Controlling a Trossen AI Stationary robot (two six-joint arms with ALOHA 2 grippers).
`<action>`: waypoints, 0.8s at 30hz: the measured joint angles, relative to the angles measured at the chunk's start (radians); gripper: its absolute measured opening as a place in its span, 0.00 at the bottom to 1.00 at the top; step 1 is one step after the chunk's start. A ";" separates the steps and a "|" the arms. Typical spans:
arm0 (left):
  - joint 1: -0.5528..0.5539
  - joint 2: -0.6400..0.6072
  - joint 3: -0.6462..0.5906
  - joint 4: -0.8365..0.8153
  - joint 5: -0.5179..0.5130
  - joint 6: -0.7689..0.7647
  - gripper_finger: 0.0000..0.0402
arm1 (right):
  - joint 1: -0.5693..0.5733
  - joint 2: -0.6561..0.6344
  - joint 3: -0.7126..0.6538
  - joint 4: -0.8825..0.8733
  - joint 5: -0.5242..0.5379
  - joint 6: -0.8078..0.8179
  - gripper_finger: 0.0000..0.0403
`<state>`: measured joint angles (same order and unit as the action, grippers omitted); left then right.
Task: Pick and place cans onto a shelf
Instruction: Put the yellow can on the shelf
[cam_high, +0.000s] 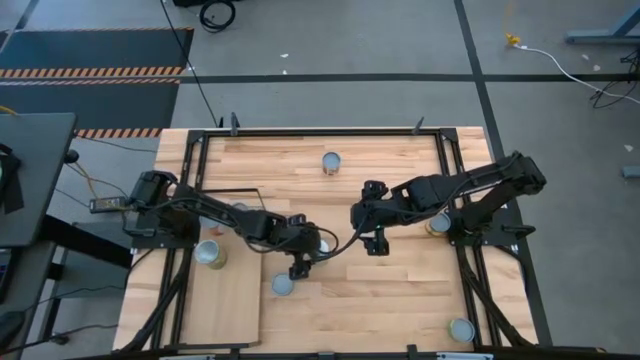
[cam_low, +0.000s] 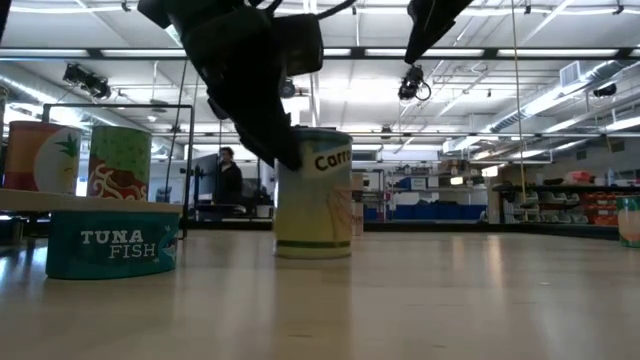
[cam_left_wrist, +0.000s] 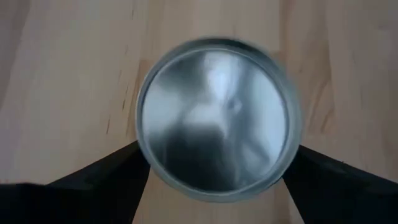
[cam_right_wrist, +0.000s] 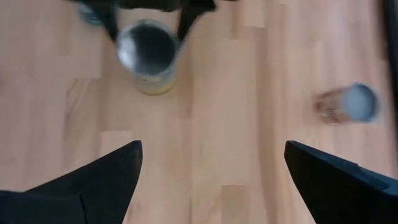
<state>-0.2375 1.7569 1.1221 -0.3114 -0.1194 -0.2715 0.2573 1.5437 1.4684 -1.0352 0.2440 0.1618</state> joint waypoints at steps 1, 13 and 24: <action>0.000 0.000 0.000 0.000 -0.009 0.018 0.87 | 0.003 0.001 -0.021 0.015 -0.013 -0.010 0.99; -0.010 0.000 0.000 0.037 -0.032 0.047 0.87 | -0.009 0.096 -0.358 0.519 0.092 -0.061 0.99; -0.005 -0.001 0.000 0.066 -0.069 0.048 0.87 | -0.012 0.240 -0.353 0.792 0.102 -0.049 0.98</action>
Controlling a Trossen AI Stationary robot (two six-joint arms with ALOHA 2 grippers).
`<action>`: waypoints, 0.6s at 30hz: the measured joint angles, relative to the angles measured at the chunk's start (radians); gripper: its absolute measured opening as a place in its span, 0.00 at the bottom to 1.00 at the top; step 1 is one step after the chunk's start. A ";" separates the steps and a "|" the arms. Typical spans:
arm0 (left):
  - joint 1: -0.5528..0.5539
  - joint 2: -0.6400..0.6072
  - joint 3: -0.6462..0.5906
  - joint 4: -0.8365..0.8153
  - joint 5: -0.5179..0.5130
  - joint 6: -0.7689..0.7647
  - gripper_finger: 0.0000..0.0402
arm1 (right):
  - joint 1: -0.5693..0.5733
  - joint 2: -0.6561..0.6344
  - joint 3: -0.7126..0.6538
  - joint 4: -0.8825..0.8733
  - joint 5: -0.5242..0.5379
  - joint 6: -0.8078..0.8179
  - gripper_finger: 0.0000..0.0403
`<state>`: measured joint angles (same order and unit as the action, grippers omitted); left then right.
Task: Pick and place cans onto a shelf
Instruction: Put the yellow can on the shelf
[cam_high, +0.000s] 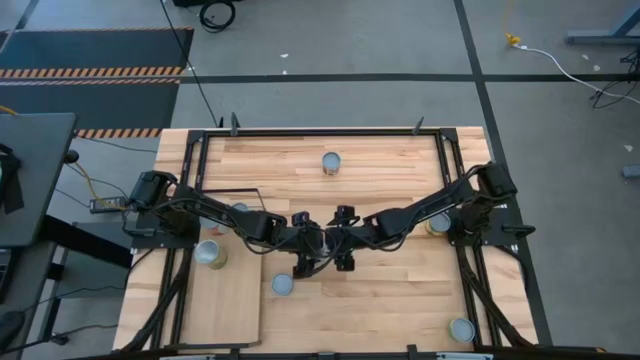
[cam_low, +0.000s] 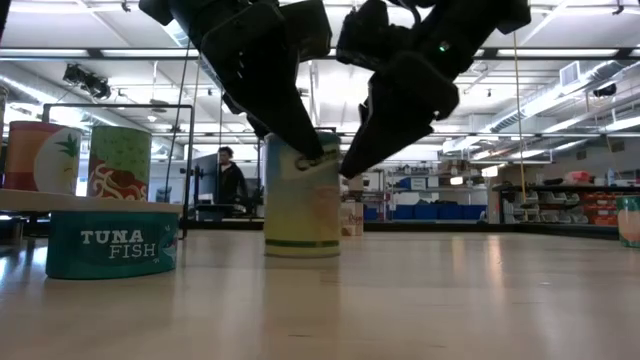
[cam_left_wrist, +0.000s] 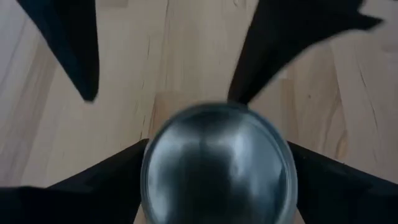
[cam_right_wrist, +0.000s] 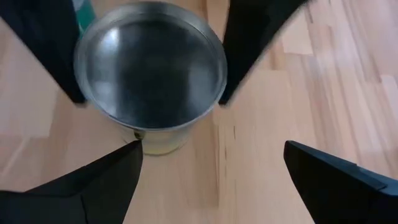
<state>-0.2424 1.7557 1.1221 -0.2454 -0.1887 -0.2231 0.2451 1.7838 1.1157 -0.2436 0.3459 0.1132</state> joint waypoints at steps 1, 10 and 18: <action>0.000 0.000 0.000 0.001 0.001 0.001 0.87 | 0.000 0.001 0.002 0.007 0.002 0.007 0.98; 0.000 -0.003 0.003 -0.111 0.042 0.003 0.82 | -0.001 -0.008 0.004 -0.017 0.030 0.043 0.98; 0.000 -0.050 0.013 -0.248 0.063 -0.031 0.77 | 0.014 -0.116 0.006 -0.091 0.080 0.079 0.98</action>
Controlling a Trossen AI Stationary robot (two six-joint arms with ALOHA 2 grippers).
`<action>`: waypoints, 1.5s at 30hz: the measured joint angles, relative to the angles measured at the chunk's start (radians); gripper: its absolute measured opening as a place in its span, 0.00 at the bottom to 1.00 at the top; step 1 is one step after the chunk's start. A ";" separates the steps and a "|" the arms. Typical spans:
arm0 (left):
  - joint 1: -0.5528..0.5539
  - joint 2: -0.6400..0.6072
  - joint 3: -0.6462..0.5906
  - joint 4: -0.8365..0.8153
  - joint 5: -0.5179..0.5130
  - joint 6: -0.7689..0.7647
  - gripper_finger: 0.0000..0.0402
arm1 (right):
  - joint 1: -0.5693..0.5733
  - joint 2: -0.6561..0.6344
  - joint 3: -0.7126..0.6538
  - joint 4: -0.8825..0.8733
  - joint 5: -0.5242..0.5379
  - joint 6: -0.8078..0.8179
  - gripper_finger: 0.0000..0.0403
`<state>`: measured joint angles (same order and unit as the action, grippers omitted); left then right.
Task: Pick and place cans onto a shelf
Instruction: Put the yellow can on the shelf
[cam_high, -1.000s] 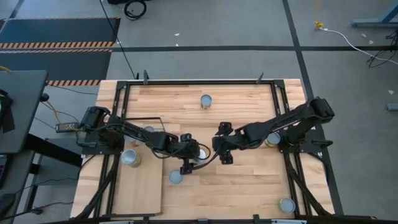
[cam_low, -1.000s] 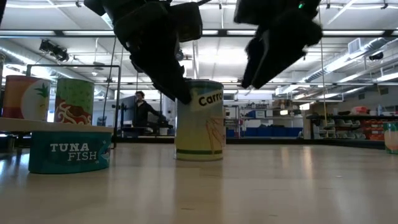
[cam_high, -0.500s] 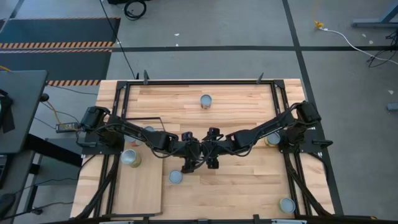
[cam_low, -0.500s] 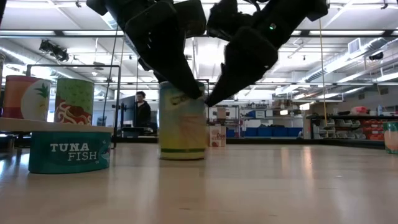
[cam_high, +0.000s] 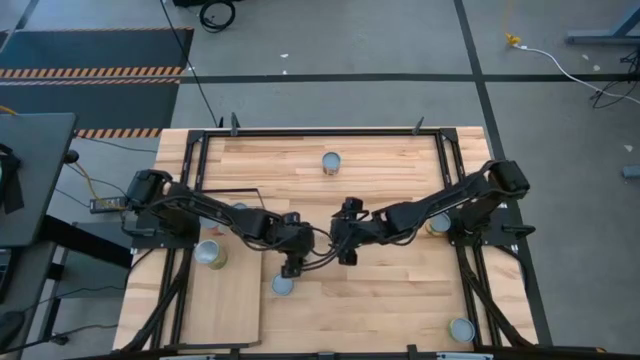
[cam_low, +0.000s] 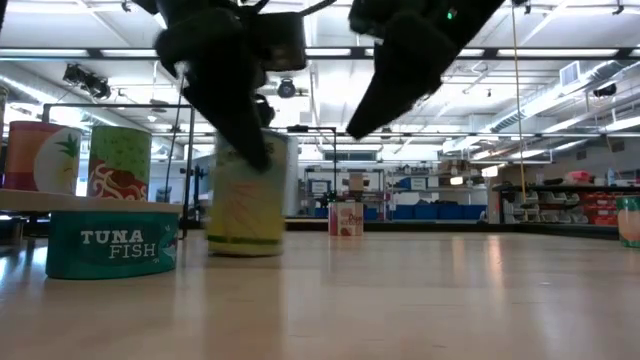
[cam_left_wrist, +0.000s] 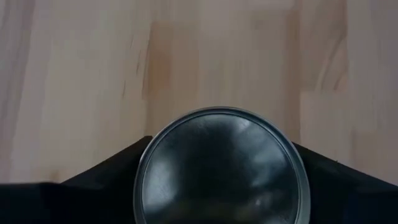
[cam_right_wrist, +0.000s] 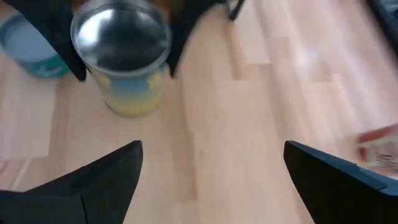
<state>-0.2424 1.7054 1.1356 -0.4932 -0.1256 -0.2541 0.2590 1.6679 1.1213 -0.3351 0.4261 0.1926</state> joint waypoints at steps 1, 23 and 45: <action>-0.002 -0.017 0.013 -0.055 0.001 -0.013 0.77 | 0.003 -0.017 0.000 -0.011 0.005 0.010 0.98; -0.340 -0.577 -0.198 -0.389 -0.234 -0.377 0.77 | 0.110 -0.053 0.001 0.180 -0.078 0.000 0.98; -0.325 -0.585 -0.308 -0.390 -0.179 -0.412 0.79 | 0.163 -0.050 0.001 0.116 -0.022 0.149 0.98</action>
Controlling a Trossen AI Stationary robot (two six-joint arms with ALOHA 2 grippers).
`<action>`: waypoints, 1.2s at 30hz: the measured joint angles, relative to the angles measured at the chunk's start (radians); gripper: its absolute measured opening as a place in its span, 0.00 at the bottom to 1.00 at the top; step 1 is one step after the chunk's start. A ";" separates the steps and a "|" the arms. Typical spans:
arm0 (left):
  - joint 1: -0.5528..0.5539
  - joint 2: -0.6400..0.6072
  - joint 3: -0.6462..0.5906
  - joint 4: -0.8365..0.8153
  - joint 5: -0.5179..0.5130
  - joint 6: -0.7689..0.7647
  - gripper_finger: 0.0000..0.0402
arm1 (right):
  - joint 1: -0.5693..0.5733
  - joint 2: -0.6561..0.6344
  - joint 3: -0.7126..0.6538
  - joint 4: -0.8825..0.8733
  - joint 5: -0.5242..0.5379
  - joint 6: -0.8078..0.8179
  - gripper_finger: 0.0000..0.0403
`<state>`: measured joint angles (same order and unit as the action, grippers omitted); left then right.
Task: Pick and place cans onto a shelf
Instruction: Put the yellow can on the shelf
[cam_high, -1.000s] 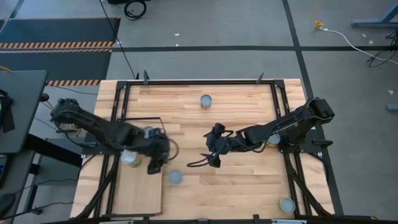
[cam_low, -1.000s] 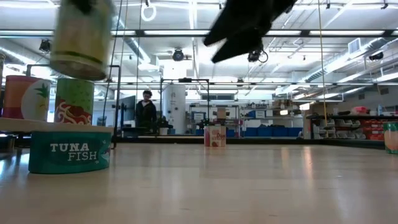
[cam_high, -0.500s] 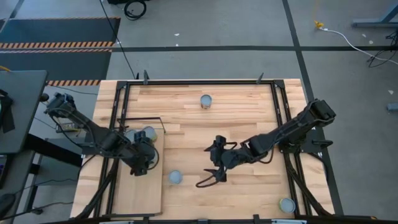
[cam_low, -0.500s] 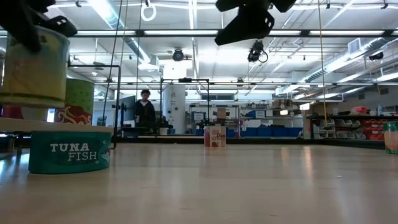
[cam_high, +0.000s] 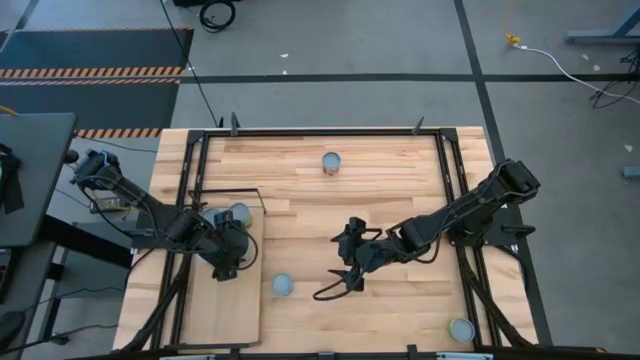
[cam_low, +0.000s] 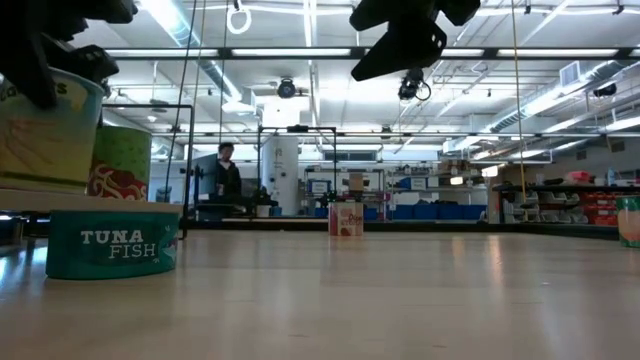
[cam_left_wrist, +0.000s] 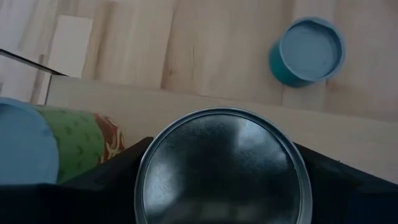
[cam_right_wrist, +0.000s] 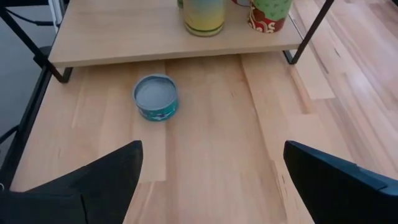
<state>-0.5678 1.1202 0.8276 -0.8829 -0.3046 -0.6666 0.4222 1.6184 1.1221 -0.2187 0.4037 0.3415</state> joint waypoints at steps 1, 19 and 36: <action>0.000 0.000 0.000 0.000 0.002 0.001 0.79 | -0.001 0.000 0.000 -0.002 0.000 -0.001 0.98; 0.028 0.001 0.001 -0.005 0.025 -0.002 0.79 | -0.001 0.000 0.000 -0.070 -0.016 -0.002 0.98; 0.056 0.001 0.001 -0.005 0.031 0.022 0.87 | 0.000 0.000 0.000 -0.077 -0.036 -0.003 0.98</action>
<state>-0.5114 1.1210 0.8288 -0.8878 -0.2740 -0.6445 0.4225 1.6188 1.1217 -0.2955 0.3681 0.3386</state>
